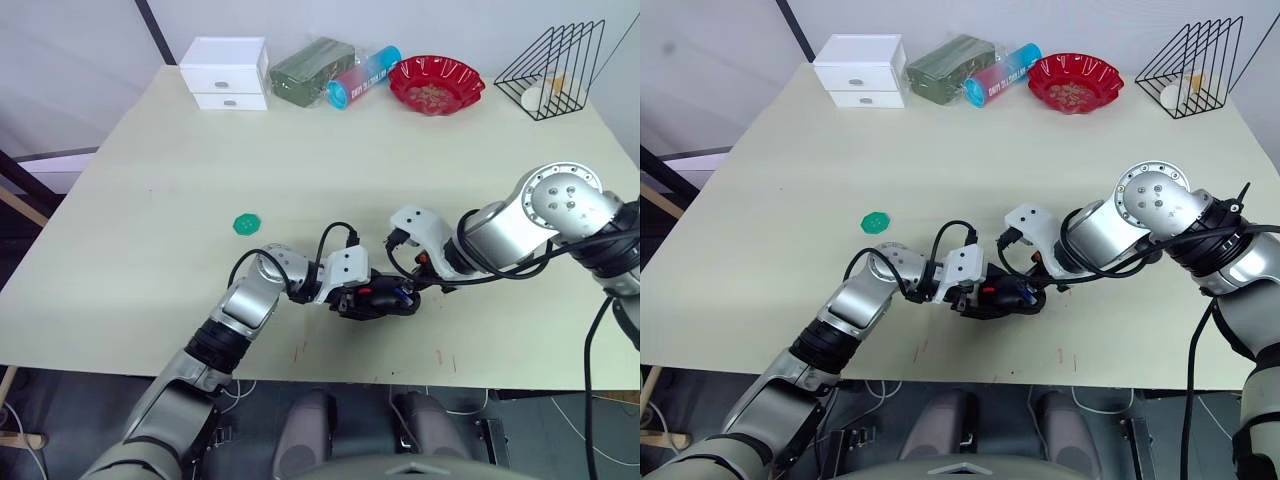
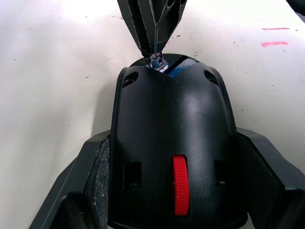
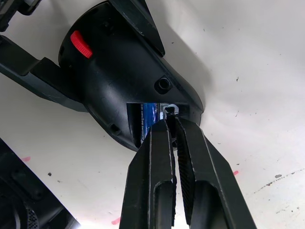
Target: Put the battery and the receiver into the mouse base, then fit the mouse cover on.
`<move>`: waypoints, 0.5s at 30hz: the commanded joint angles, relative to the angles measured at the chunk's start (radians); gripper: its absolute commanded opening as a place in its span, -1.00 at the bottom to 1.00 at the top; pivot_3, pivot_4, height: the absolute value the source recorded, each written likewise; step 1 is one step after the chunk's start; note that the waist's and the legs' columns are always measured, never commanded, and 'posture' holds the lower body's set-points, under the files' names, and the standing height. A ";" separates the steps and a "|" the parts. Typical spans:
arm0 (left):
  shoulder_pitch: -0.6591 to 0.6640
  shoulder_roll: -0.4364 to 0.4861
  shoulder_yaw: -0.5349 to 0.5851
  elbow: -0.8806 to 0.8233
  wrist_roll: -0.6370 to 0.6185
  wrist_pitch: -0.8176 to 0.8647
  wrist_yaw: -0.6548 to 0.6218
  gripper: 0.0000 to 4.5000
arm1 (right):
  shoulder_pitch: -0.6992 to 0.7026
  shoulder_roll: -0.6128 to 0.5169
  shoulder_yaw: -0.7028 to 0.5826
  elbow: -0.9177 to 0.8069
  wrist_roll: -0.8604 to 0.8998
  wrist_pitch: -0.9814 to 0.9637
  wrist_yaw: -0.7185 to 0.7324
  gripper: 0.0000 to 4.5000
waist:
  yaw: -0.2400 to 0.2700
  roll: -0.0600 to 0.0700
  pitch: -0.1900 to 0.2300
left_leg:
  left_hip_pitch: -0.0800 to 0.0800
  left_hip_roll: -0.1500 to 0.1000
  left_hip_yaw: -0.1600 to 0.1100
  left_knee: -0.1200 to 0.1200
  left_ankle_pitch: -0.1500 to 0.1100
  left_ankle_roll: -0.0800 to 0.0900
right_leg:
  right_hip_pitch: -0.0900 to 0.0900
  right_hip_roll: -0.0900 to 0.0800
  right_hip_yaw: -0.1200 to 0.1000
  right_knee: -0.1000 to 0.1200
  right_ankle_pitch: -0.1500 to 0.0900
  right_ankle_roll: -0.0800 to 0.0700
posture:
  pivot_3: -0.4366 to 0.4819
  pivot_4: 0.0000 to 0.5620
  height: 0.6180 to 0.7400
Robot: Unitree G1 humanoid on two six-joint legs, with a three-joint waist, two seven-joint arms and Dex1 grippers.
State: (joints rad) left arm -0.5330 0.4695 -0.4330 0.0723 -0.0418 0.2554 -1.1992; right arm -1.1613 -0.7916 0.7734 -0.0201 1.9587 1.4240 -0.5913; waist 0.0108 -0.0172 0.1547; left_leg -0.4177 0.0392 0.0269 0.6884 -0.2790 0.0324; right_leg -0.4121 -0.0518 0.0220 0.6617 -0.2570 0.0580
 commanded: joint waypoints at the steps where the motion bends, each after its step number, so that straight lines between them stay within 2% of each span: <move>1: 0.018 -0.005 -0.040 0.008 0.026 0.013 0.003 0.32 | -0.001 0.017 0.018 -0.024 0.013 0.001 0.007 -1.00 | 0.001 0.000 0.000 | 0.000 0.000 0.000 0.000 0.000 0.000 | 0.000 0.000 0.000 0.000 0.000 0.000 | -0.05 -0.47 1.00; 15: 0.009 -0.008 -0.041 0.019 0.022 0.016 -0.009 0.32 | 0.049 -0.036 0.029 -0.139 0.013 -0.051 -0.021 -1.00 | 0.001 0.000 0.000 | -0.001 0.000 -0.001 0.000 0.000 0.000 | 0.000 0.000 -0.001 -0.001 0.000 0.000 | -0.05 -0.47 1.00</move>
State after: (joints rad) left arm -0.5343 0.4663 -0.4334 0.0735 -0.0418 0.2574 -1.2044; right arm -1.1256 -0.8249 0.7898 -0.1229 1.9456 1.3703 -0.6194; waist 0.0120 -0.0171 0.1548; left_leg -0.4183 0.0391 0.0259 0.6882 -0.2790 0.0324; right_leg -0.4120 -0.0520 0.0209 0.6607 -0.2571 0.0579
